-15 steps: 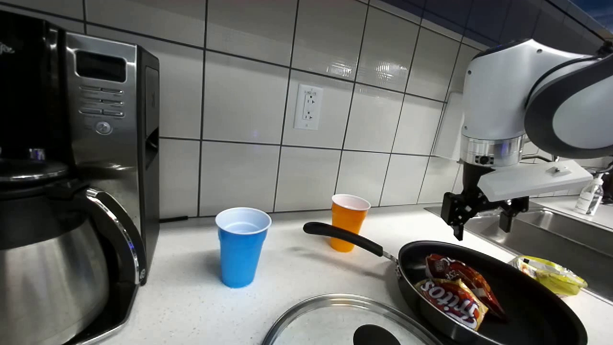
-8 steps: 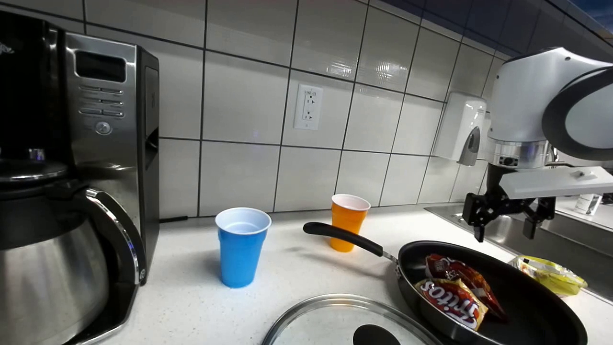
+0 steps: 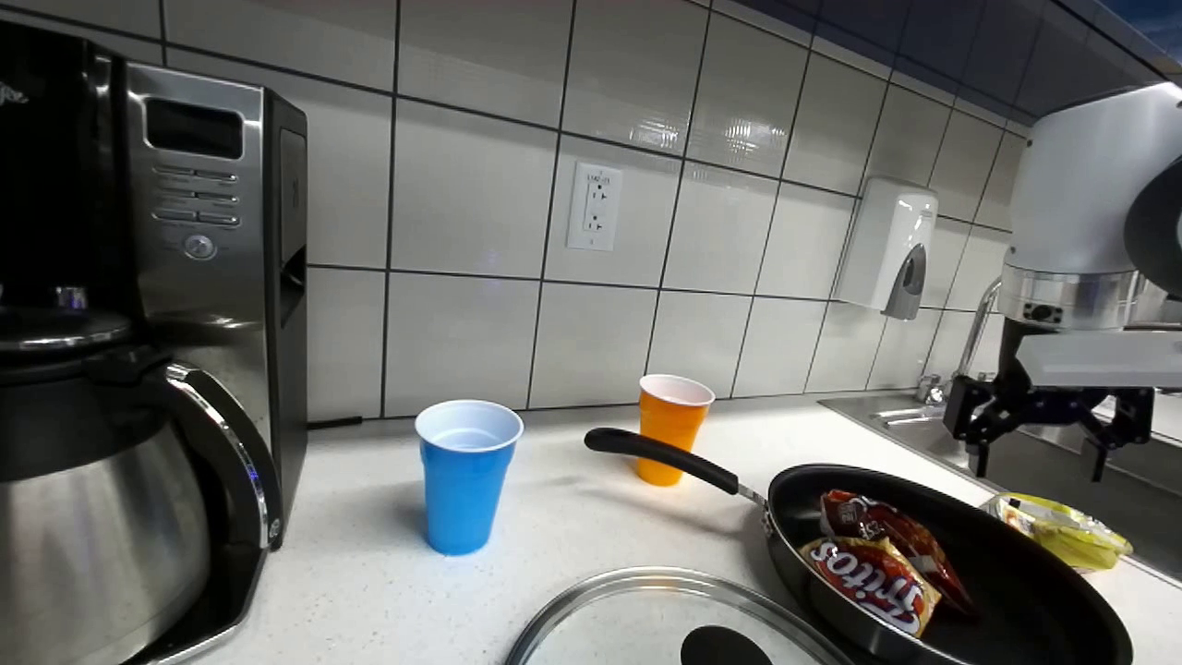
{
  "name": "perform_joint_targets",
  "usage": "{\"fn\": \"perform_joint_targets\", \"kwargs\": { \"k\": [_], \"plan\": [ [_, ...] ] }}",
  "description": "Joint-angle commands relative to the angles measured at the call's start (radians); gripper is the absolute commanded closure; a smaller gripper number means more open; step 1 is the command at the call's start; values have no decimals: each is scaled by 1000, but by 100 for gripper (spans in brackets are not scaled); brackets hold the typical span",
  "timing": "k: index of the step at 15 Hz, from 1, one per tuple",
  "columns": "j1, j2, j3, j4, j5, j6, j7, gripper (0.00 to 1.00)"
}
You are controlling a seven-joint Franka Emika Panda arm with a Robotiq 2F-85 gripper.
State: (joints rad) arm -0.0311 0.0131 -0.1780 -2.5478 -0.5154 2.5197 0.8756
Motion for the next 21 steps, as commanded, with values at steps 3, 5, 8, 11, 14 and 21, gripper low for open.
{"fn": "perform_joint_targets", "kwargs": {
  "k": [3,5,8,11,14,21],
  "plan": [
    [-98,-131,0,-139,-19,30,162,0],
    [-136,-136,2,-151,-38,24,241,0],
    [-186,-128,-4,-150,-68,27,333,0],
    [-212,-112,-10,-137,-96,28,383,0],
    [-206,-97,-8,-124,-65,15,341,0],
    [-206,-97,-8,-124,-65,15,350,0]
  ]
}}
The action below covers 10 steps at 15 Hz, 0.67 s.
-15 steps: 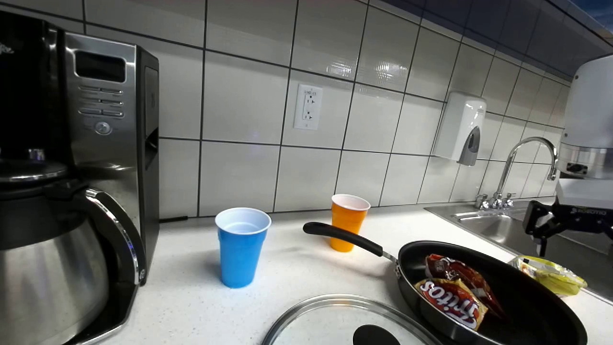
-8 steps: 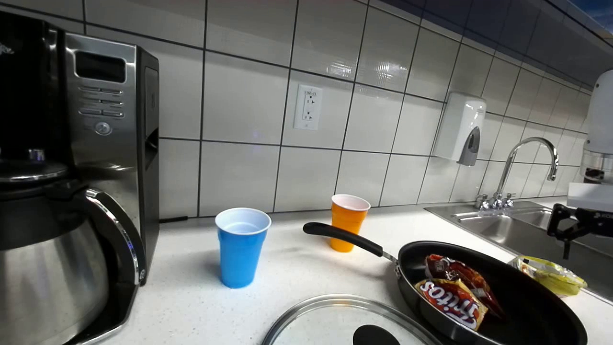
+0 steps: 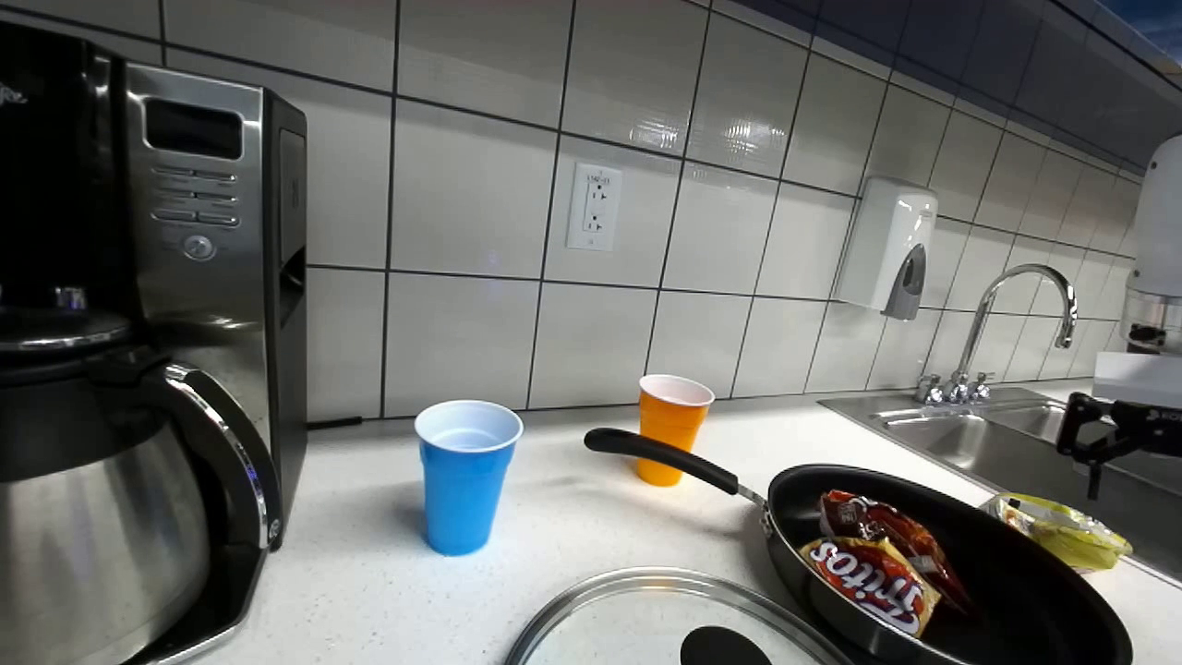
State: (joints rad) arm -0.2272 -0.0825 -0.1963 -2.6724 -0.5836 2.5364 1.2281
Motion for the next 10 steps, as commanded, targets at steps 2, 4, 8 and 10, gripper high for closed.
{"fn": "perform_joint_targets", "kwargs": {
  "k": [2,4,8,10],
  "plan": [
    [-16,-2,11,-3,-31,18,29,0],
    [-19,5,12,-12,-68,60,66,0],
    [-25,23,4,-15,-186,154,180,0],
    [-23,29,0,-17,-232,160,214,0]
  ]
}}
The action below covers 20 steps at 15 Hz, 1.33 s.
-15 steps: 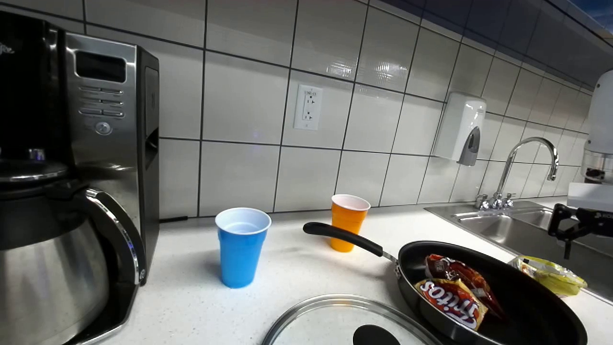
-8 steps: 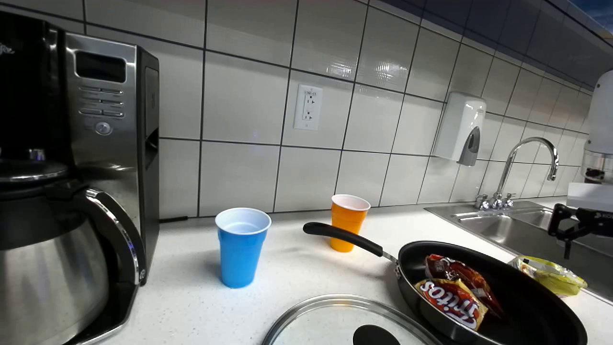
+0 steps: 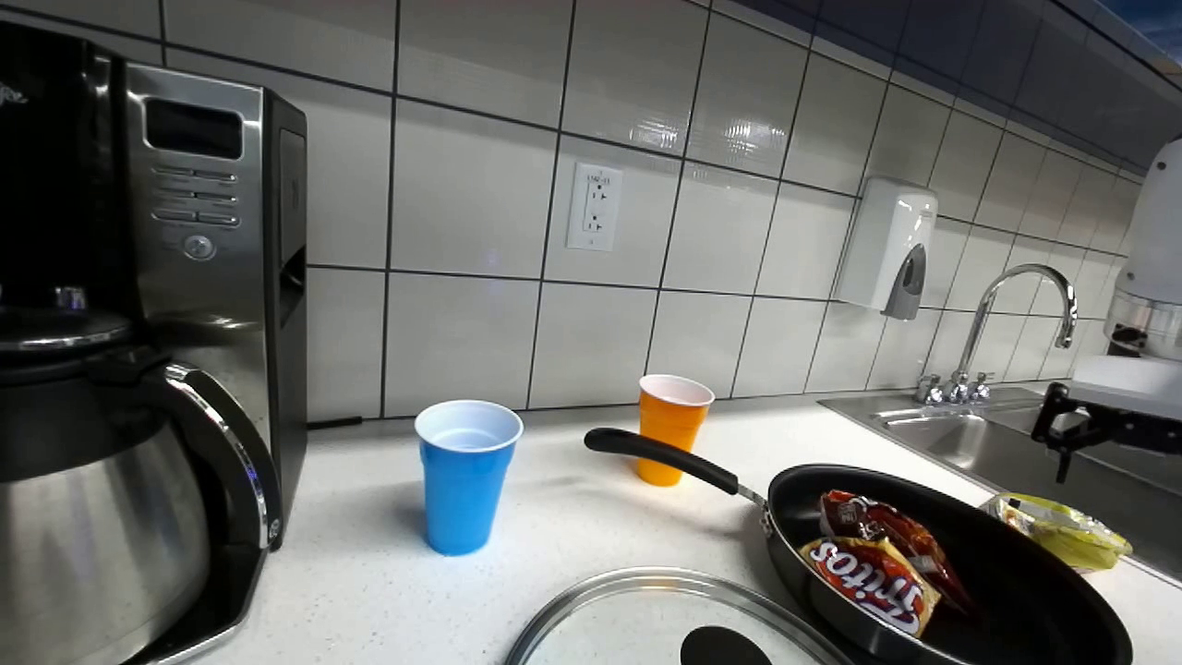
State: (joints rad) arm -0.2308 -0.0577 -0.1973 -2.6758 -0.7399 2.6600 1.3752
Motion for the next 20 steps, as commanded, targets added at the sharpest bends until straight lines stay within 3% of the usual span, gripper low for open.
{"fn": "perform_joint_targets", "kwargs": {
  "k": [1,10,20],
  "plan": [
    [-17,9,-2,-13,-91,30,59,0],
    [6,111,-26,24,-51,-29,-212,0],
    [74,191,-23,106,-150,-69,-346,0]
  ]
}}
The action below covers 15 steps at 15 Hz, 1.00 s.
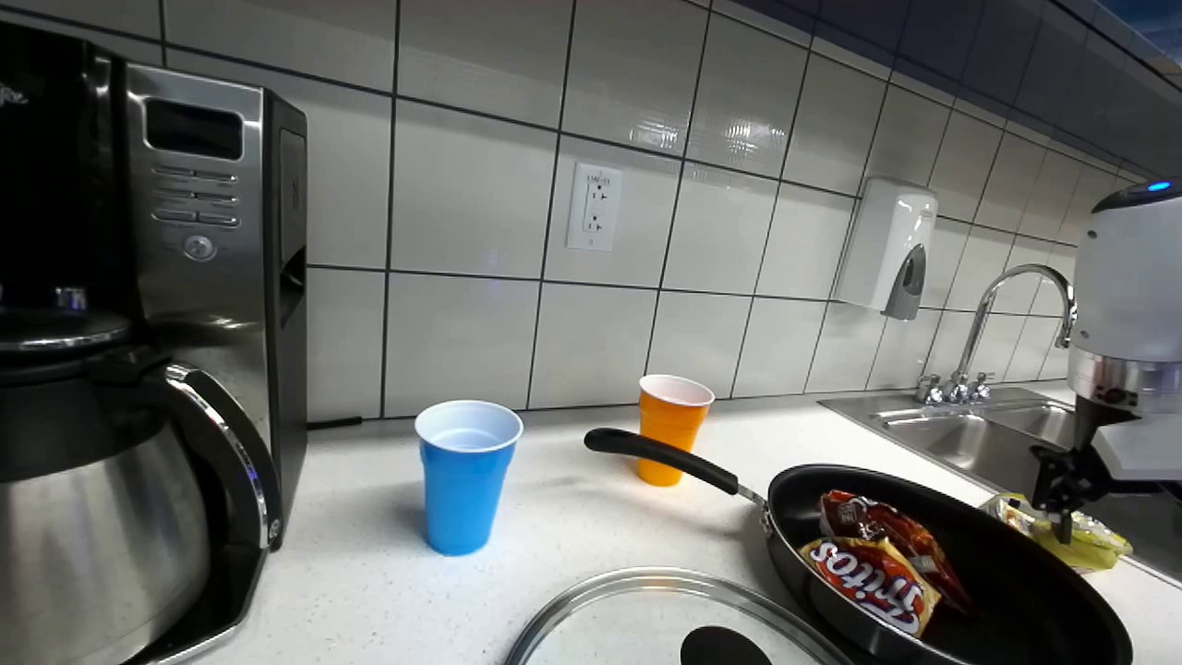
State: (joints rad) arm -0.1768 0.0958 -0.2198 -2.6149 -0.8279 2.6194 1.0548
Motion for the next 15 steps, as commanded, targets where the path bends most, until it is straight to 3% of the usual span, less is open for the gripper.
{"fn": "perform_joint_targets", "kwargs": {
  "k": [1,5,15],
  "plan": [
    [24,49,-3,54,-89,-24,-24,0],
    [37,90,-9,84,-208,-19,-3,0],
    [37,109,-4,64,-384,-30,-6,0]
  ]
}}
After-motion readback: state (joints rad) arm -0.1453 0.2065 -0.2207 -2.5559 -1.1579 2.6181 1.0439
